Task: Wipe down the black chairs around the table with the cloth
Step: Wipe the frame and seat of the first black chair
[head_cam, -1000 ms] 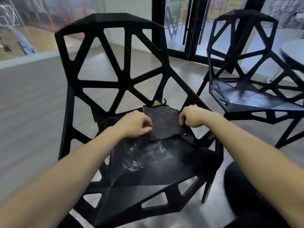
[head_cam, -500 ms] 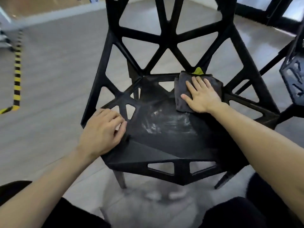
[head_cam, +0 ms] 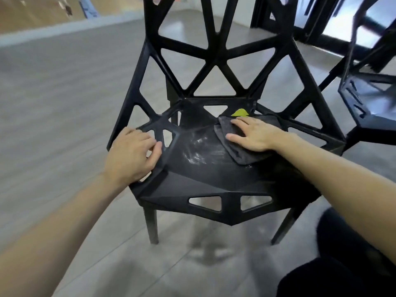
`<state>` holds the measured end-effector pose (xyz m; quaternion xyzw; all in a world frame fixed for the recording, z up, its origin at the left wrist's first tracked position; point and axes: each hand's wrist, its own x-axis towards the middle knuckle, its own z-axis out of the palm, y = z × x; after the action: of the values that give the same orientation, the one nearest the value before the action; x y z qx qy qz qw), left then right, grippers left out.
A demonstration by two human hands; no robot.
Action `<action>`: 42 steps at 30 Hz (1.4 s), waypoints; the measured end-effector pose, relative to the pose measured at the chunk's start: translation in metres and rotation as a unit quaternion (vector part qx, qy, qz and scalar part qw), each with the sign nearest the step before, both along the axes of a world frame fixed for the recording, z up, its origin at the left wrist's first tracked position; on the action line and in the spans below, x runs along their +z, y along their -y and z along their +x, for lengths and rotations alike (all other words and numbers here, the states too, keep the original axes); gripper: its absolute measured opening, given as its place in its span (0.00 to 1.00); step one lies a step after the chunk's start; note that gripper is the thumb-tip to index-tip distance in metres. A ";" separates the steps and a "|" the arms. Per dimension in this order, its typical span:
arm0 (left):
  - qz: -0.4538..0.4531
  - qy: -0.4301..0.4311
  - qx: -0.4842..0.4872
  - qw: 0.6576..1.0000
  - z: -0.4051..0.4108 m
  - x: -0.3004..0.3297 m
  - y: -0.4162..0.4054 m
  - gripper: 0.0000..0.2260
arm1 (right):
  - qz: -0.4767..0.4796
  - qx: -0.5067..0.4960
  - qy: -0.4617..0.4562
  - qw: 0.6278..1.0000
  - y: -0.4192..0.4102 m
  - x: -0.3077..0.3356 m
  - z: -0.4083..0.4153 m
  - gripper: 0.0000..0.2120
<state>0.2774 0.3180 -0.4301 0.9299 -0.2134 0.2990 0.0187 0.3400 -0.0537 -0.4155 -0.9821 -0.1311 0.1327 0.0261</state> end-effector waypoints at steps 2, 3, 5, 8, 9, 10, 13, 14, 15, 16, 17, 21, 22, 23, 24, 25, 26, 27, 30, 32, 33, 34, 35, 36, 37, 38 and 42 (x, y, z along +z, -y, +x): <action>0.013 -0.018 -0.016 1.000 0.004 0.004 -0.003 0.23 | -0.033 -0.021 0.010 0.999 -0.021 -0.009 -0.003 0.49; 0.020 -0.027 -0.020 0.999 0.007 0.003 -0.006 0.24 | -0.035 -0.028 0.008 0.999 -0.033 -0.013 -0.014 0.48; 0.046 -0.048 -0.019 0.998 0.013 -0.001 -0.020 0.26 | -0.007 -0.024 -0.010 1.000 -0.061 -0.016 -0.055 0.44; 0.118 -0.080 -0.012 0.990 0.019 -0.006 -0.040 0.31 | 0.041 0.030 -0.023 0.998 -0.106 -0.004 -0.122 0.39; 0.124 -0.082 -0.018 0.989 0.018 -0.008 -0.044 0.33 | 0.051 0.041 -0.024 0.998 -0.112 -0.001 -0.133 0.38; 0.117 -0.076 -0.027 0.990 0.015 -0.008 -0.045 0.32 | 0.060 0.040 -0.025 0.997 -0.109 0.004 -0.138 0.38; 0.076 -0.041 -0.029 0.996 0.008 -0.006 -0.043 0.28 | 0.014 -0.027 -0.022 0.999 -0.062 0.011 -0.114 0.44; 0.069 -0.042 -0.022 0.996 0.006 -0.006 -0.042 0.27 | -0.034 -0.065 -0.015 0.997 -0.045 0.012 -0.103 0.48; 0.064 -0.050 -0.015 0.997 0.004 -0.006 -0.041 0.27 | -0.075 -0.100 -0.003 0.992 -0.033 0.010 -0.094 0.52; 0.061 -0.056 -0.008 0.997 0.002 -0.006 -0.040 0.27 | -0.094 -0.130 0.008 0.987 -0.032 0.008 -0.088 0.54; 0.059 -0.060 -0.002 0.996 0.001 -0.006 -0.040 0.27 | -0.088 -0.152 0.011 0.984 -0.043 0.004 -0.087 0.54; 0.062 -0.072 0.030 0.995 -0.004 -0.007 -0.038 0.24 | 0.001 -0.057 0.024 0.998 -0.147 -0.005 -0.120 0.49; 0.064 -0.076 0.038 0.994 -0.004 -0.006 -0.036 0.24 | 0.017 -0.025 0.037 0.999 -0.171 -0.006 -0.131 0.47; 0.063 -0.081 0.044 0.994 -0.004 -0.005 -0.034 0.24 | 0.030 -0.004 0.049 0.998 -0.187 -0.007 -0.140 0.44; 0.062 -0.087 0.048 0.993 -0.004 -0.003 -0.033 0.24 | 0.038 0.006 0.060 0.997 -0.194 -0.008 -0.145 0.41; 0.057 -0.093 0.050 0.993 -0.005 -0.002 -0.032 0.24 | 0.043 0.010 0.073 0.996 -0.191 -0.008 -0.149 0.39; 0.047 -0.096 0.054 0.993 -0.006 0.000 -0.031 0.24 | 0.051 0.014 0.087 0.995 -0.182 -0.006 -0.155 0.38; 0.033 -0.097 0.059 0.993 -0.007 0.001 -0.030 0.24 | 0.060 0.015 0.098 0.993 -0.165 -0.004 -0.158 0.37; 0.003 -0.094 0.082 0.992 -0.008 0.002 -0.021 0.24 | 0.043 -0.021 0.078 0.996 -0.088 0.003 -0.158 0.38; -0.010 -0.092 0.090 0.992 -0.010 0.003 -0.004 0.23 | 0.021 -0.082 0.066 0.994 -0.037 0.009 -0.152 0.45; -0.011 -0.094 0.092 0.991 -0.012 0.002 0.006 0.23 | 0.013 -0.109 0.065 0.992 -0.018 0.010 -0.150 0.48; -0.008 -0.097 0.094 0.991 -0.015 0.002 0.016 0.22 | 0.007 -0.129 0.070 0.989 -0.006 0.009 -0.149 0.49; -0.006 -0.100 0.093 0.991 -0.017 0.001 0.023 0.23 | 0.005 -0.144 0.076 0.987 -0.005 0.009 -0.153 0.47; -0.008 -0.104 0.089 0.991 -0.019 0.000 0.028 0.23 | 0.004 -0.155 0.099 0.983 -0.015 0.005 -0.160 0.45; -0.012 -0.106 0.087 0.991 -0.021 0.000 0.031 0.23 | 0.005 -0.165 0.141 0.976 -0.037 -0.003 -0.171 0.43; -0.015 -0.107 0.087 0.990 -0.021 0.001 0.031 0.22 | 0.005 -0.165 0.192 0.967 -0.069 -0.013 -0.183 0.41; -0.006 -0.102 0.068 0.992 -0.027 0.001 0.026 0.22 | 0.081 -0.074 0.268 0.957 -0.196 -0.044 -0.207 0.35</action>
<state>0.2508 0.2925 -0.4287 0.9678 -0.1446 0.2043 0.0260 0.1330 0.1423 -0.4592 -0.9831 -0.0704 -0.1487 0.0798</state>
